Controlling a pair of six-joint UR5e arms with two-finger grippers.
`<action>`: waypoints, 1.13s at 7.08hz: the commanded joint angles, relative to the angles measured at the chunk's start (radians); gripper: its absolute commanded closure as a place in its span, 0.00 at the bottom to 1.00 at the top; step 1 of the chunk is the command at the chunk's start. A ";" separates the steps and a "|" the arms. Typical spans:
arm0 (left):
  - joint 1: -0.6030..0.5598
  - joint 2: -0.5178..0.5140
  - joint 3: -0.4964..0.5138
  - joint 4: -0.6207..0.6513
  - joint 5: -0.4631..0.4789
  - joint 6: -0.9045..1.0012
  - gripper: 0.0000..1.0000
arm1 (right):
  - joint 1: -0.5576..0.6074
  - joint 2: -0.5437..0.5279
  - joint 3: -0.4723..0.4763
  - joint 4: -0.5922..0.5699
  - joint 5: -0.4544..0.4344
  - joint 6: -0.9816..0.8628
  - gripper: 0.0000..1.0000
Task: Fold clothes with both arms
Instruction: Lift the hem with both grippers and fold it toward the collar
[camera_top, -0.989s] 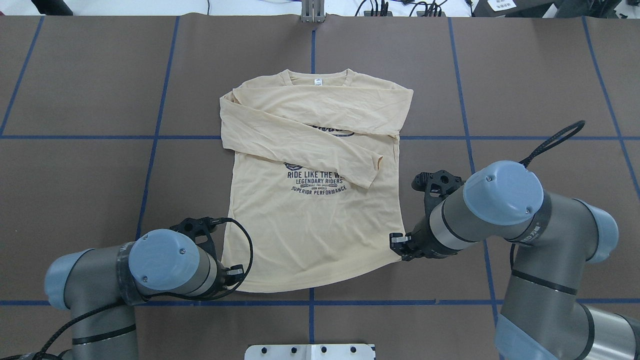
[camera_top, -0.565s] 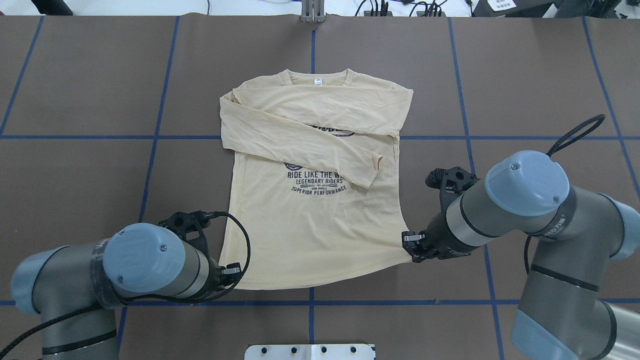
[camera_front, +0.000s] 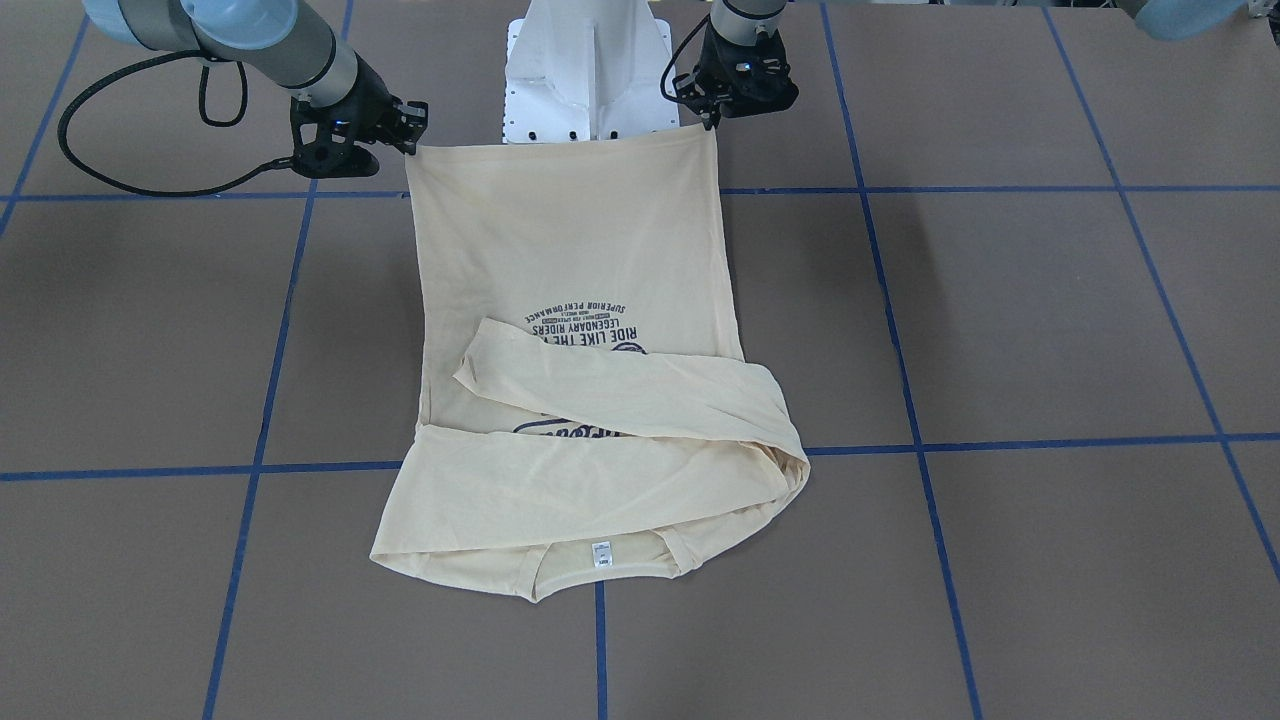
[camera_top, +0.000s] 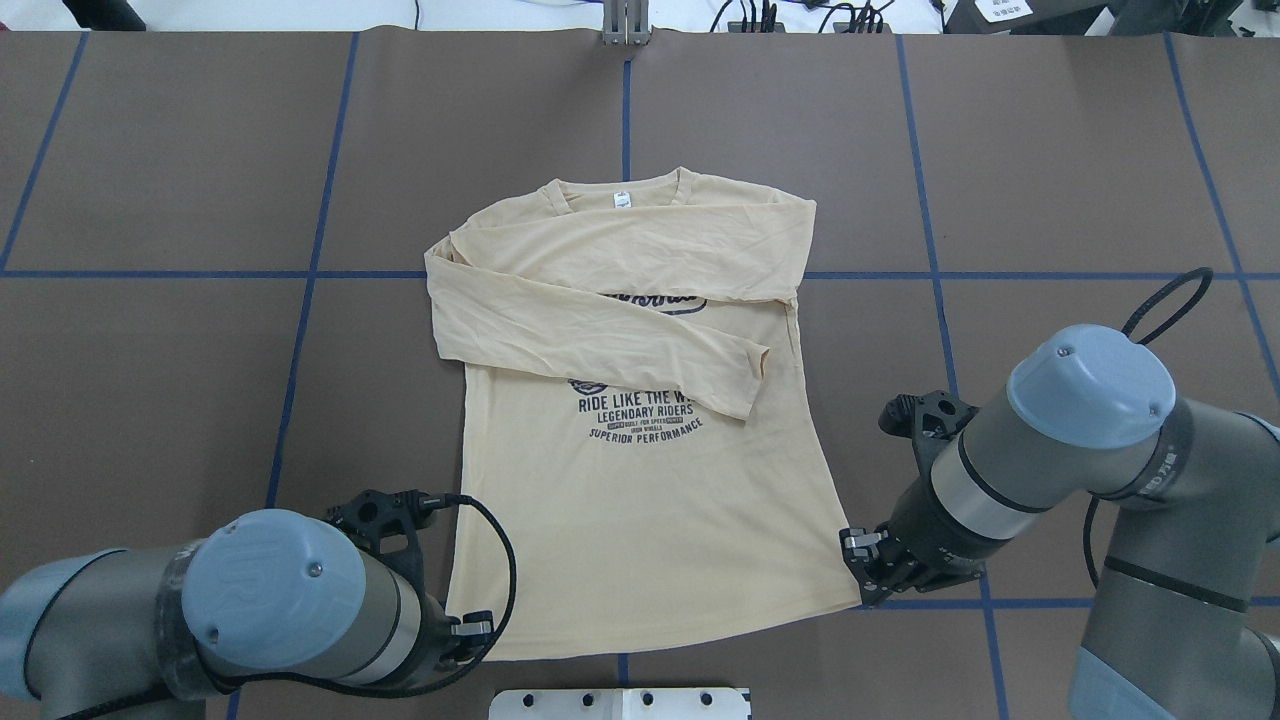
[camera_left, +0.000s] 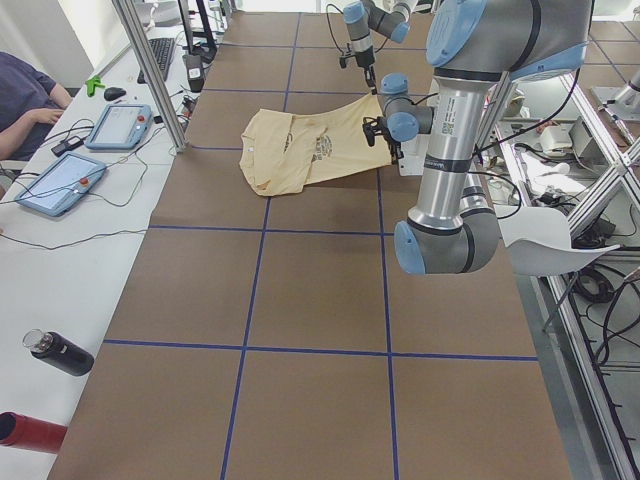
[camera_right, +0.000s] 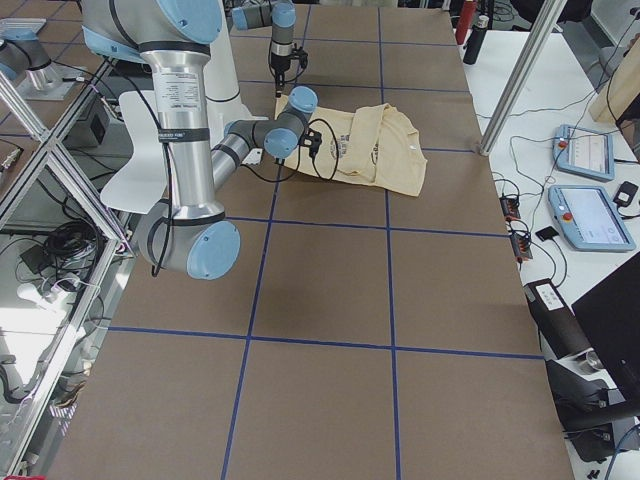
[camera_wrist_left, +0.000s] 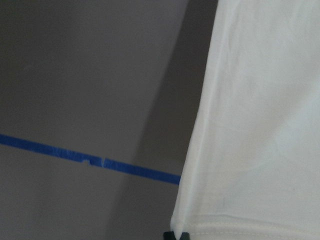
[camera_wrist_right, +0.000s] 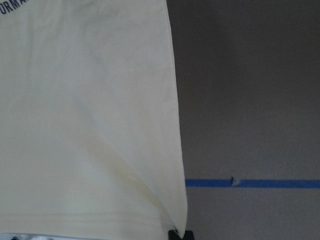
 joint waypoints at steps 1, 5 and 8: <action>0.039 -0.001 -0.057 0.056 -0.046 -0.001 1.00 | -0.032 -0.053 0.025 0.003 0.055 0.001 1.00; -0.170 -0.056 -0.065 0.058 -0.056 0.056 1.00 | 0.193 0.059 -0.024 0.006 0.043 -0.034 1.00; -0.488 -0.172 0.089 0.050 -0.243 0.235 1.00 | 0.391 0.291 -0.260 0.003 0.049 -0.080 1.00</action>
